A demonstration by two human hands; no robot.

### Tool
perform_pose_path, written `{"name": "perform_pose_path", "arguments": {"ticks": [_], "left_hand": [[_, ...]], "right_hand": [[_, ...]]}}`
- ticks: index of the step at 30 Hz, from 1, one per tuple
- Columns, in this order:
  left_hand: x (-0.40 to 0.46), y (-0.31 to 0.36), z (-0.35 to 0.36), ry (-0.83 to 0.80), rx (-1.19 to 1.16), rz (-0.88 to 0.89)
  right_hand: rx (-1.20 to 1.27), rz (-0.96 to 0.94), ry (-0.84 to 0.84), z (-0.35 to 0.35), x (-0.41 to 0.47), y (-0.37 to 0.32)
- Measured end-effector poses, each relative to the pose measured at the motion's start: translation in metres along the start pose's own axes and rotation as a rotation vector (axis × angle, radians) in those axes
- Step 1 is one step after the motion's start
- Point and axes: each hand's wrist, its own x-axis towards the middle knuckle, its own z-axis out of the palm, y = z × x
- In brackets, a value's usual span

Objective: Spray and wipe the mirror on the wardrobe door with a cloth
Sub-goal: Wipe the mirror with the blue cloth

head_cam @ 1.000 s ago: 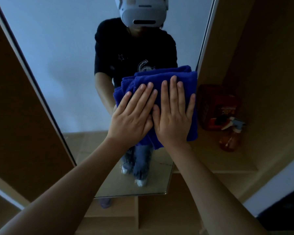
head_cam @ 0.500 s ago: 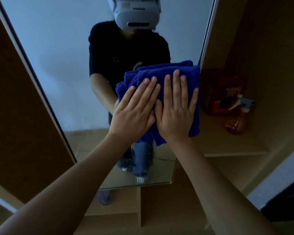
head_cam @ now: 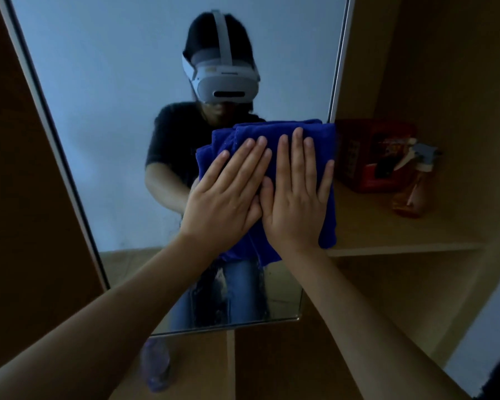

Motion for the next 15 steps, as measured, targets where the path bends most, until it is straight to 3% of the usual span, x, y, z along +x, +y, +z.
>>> {"name": "perform_pose_path", "arguments": {"ticks": [15], "left_hand": [[-0.013, 0.009, 0.008, 0.121, -0.006, -0.030]], "right_hand": [[-0.043, -0.040, 0.111, 0.012, -0.012, 0.003]]}}
